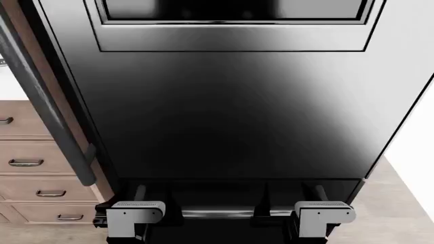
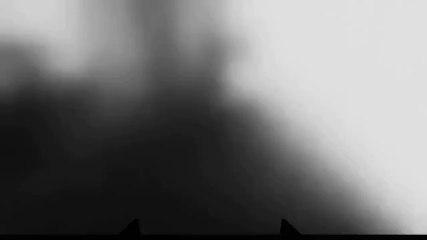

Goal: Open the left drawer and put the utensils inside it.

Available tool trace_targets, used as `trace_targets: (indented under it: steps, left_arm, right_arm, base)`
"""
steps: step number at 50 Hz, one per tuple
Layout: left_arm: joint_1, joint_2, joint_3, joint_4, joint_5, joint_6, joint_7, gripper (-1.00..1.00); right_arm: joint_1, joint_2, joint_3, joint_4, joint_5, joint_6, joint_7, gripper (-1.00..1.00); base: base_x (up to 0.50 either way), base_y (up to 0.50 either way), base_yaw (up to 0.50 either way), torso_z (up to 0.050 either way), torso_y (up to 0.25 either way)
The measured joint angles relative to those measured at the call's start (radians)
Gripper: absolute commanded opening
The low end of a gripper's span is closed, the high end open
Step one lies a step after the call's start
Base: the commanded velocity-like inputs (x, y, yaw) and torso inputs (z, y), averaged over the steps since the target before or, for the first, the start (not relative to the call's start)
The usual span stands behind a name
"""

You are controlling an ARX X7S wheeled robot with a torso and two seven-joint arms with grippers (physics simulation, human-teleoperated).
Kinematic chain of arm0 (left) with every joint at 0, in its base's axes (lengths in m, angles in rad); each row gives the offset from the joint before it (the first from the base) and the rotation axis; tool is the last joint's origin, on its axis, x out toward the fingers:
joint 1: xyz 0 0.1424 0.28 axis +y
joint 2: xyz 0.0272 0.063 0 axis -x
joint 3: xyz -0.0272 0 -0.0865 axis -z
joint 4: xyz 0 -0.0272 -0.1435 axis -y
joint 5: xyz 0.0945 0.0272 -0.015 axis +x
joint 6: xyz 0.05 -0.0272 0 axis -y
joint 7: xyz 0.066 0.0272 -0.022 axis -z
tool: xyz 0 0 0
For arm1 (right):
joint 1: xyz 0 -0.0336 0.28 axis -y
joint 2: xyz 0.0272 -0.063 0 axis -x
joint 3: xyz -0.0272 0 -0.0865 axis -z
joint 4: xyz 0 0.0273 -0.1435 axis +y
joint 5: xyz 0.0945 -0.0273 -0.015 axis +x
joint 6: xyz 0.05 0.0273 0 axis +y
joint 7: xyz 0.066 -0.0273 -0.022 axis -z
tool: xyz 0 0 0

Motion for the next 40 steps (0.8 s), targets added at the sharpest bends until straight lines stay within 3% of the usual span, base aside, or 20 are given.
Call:
trace_targets:
  steps: [9,18,23,40]
  left_arm:
    - [0.001,-0.017,0.022,0.01,-0.016,-0.004,-0.019,1.0]
    - [0.009,-0.037,0.048,0.029,-0.037,-0.01,-0.038,1.0]
    - [0.013,-0.047,0.058,0.034,-0.045,-0.01,-0.051,1.0]
    - [0.013,-0.073,0.087,0.041,-0.063,-0.003,-0.089,1.0]
  right_arm:
    - [0.004,0.016,-0.021,-0.028,0.012,0.025,0.027,1.0]
    - [0.003,0.034,-0.046,-0.044,0.031,0.042,0.055,1.0]
    - [0.001,0.042,-0.057,-0.039,0.045,0.04,0.066,1.0]
    - [0.006,0.063,-0.091,-0.014,0.059,0.024,0.119,1.0]
  base:
    - [-0.43,0.0,0.0,0.002,0.0]
    - [-0.5,0.0,0.0,0.05,0.0]
    - [0.0,0.02,0.0,0.05,0.0]
    - [0.0,0.5,0.0,0.05,0.0]
